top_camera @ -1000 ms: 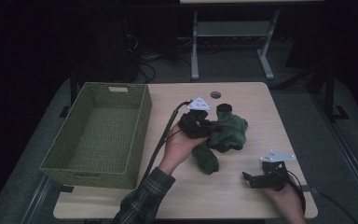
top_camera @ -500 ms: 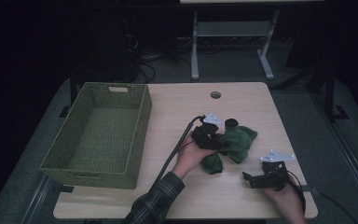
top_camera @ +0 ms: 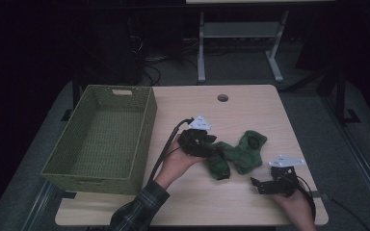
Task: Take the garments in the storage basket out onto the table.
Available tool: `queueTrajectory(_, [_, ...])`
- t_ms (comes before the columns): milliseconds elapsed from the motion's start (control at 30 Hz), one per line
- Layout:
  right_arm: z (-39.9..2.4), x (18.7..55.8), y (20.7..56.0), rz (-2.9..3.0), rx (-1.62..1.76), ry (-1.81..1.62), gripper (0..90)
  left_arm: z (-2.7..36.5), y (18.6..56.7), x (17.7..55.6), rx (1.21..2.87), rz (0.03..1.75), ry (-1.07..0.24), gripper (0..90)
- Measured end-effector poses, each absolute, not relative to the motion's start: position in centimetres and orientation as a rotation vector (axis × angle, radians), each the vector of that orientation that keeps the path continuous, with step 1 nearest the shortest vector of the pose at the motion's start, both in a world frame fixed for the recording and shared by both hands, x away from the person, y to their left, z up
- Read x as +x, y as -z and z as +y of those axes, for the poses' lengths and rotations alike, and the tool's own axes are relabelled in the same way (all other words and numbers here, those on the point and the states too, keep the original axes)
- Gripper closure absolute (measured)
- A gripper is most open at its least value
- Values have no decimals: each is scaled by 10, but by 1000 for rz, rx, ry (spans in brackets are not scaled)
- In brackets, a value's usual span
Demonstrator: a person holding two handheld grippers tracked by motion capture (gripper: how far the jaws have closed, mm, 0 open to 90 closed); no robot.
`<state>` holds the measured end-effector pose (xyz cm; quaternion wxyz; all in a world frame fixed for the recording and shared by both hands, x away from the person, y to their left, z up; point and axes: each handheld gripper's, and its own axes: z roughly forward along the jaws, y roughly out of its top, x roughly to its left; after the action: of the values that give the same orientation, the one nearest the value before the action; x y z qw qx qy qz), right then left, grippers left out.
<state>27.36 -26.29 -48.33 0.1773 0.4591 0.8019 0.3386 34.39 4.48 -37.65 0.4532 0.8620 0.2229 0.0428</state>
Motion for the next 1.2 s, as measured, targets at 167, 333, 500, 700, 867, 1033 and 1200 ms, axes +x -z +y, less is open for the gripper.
queueTrajectory(167, [-263,274,483,2269,1300,-959,27,56,385,326,2127,512,-102,543])
queueTrajectory(333, [-263,274,483,2269,1299,-959,27,54,397,313,2155,479,-93,562])
queueTrajectory(500, [-263,274,483,2270,1299,-959,27,43,416,310,2208,453,-93,548])
queueTrajectory(700, [-263,274,483,2270,1298,-958,27,32,437,314,2257,458,-120,484])
queueTrajectory(867, [-263,274,483,2270,1298,-958,27,25,449,321,2276,457,-126,479])
queueTrajectory(1033, [-263,274,483,2270,1298,-958,27,20,452,325,2284,450,-125,510])
queueTrajectory(1200, [-263,274,483,2270,1298,-958,27,19,455,329,2281,473,-137,684])
